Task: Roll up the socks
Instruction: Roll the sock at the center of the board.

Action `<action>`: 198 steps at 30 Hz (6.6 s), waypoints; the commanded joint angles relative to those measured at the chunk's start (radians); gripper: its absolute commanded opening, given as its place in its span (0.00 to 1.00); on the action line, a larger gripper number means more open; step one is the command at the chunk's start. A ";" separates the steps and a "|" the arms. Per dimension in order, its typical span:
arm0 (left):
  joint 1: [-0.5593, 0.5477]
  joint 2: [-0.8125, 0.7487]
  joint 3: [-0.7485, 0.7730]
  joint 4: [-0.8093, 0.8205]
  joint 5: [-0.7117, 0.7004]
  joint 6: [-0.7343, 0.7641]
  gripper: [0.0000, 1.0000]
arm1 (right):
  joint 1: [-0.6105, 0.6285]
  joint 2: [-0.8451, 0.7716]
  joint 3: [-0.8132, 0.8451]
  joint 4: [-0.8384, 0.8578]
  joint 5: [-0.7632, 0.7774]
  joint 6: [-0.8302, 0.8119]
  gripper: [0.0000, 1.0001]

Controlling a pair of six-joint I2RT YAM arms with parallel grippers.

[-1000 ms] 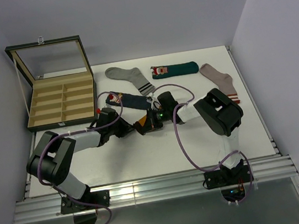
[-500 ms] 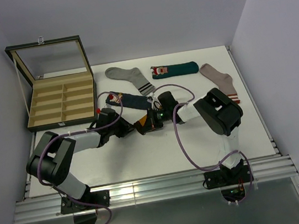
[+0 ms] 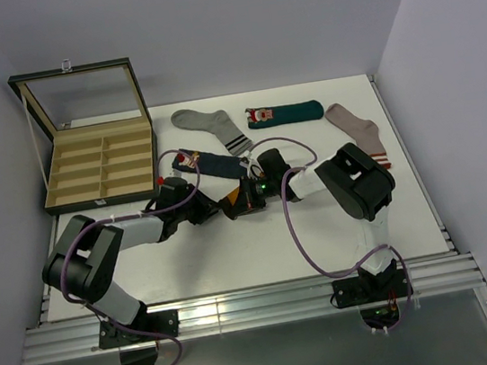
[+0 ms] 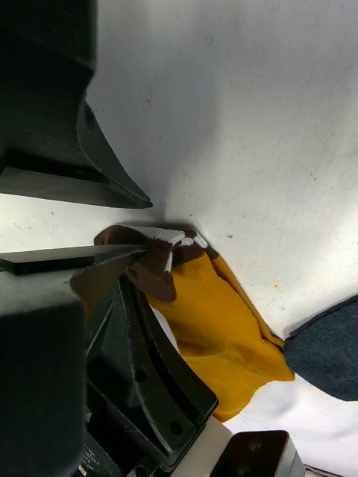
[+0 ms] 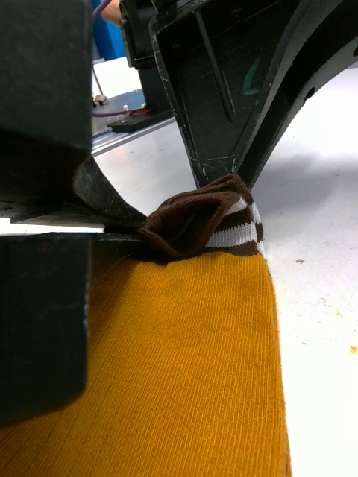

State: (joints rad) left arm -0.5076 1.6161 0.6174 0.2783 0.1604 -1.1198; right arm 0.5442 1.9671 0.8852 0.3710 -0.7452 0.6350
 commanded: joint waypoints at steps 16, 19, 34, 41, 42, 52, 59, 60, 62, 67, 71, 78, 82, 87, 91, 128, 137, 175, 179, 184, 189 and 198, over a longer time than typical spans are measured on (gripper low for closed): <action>-0.005 -0.001 0.001 0.079 0.005 0.012 0.31 | -0.009 0.021 0.015 -0.033 0.044 -0.017 0.01; -0.005 0.010 0.011 0.079 -0.004 0.012 0.30 | -0.009 0.022 0.018 -0.040 0.046 -0.018 0.01; -0.008 0.085 0.070 -0.069 -0.093 0.011 0.22 | -0.007 0.012 0.031 -0.087 0.073 -0.031 0.16; -0.023 0.111 0.107 -0.155 -0.136 0.011 0.21 | -0.001 -0.077 0.011 -0.170 0.167 -0.061 0.37; -0.025 0.113 0.114 -0.162 -0.140 0.014 0.21 | 0.000 -0.092 0.008 -0.187 0.185 -0.073 0.38; -0.043 0.094 0.157 -0.238 -0.156 0.043 0.20 | 0.138 -0.339 0.023 -0.412 0.694 -0.234 0.37; -0.046 0.077 0.166 -0.248 -0.190 0.052 0.20 | 0.267 -0.344 0.069 -0.374 0.825 -0.301 0.24; -0.046 0.076 0.163 -0.246 -0.190 0.054 0.20 | 0.269 -0.324 0.073 -0.348 0.826 -0.301 0.22; -0.048 0.074 0.165 -0.248 -0.191 0.060 0.20 | 0.267 -0.303 0.087 -0.336 0.805 -0.296 0.22; -0.049 0.073 0.168 -0.243 -0.190 0.066 0.19 | 0.263 -0.243 0.097 -0.290 0.781 -0.258 0.19; -0.051 0.071 0.168 -0.241 -0.191 0.069 0.19 | 0.249 -0.208 0.089 -0.268 0.761 -0.229 0.16; -0.054 0.071 0.177 -0.243 -0.200 0.078 0.19 | 0.192 -0.226 0.032 -0.297 0.753 -0.170 0.14; -0.055 0.080 0.191 -0.254 -0.200 0.086 0.19 | 0.184 -0.252 0.026 -0.313 0.713 -0.205 0.15; -0.058 0.080 0.208 -0.268 -0.209 0.098 0.19 | 0.238 -0.341 0.006 -0.288 0.748 -0.280 0.23; -0.058 0.084 0.219 -0.275 -0.208 0.101 0.19 | 0.295 -0.355 0.003 -0.258 0.819 -0.360 0.29; -0.065 0.059 0.222 -0.271 -0.194 0.089 0.30 | 0.273 -0.129 0.126 -0.363 0.825 -0.316 0.13; -0.063 -0.019 0.110 -0.150 -0.188 0.035 0.59 | 0.195 -0.109 0.126 -0.435 0.638 -0.244 0.11; -0.039 0.199 0.180 -0.140 -0.150 0.025 0.34 | -0.018 0.012 0.074 -0.328 0.262 -0.101 0.11; -0.040 0.200 0.183 -0.157 -0.156 0.028 0.29 | -0.018 0.010 0.077 -0.331 0.262 -0.103 0.12; -0.040 0.191 0.200 -0.197 -0.156 0.029 0.20 | -0.018 -0.007 0.075 -0.334 0.270 -0.110 0.13; -0.048 0.171 0.242 -0.267 -0.202 0.043 0.07 | -0.003 -0.069 0.067 -0.328 0.306 -0.129 0.18; -0.065 0.153 0.357 -0.465 -0.262 0.081 0.00 | 0.177 -0.306 0.000 -0.287 0.777 -0.267 0.29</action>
State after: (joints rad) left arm -0.5697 1.7775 0.9360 -0.0383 -0.0368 -1.0840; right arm 0.6529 1.7611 0.9169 0.0753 -0.2424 0.4595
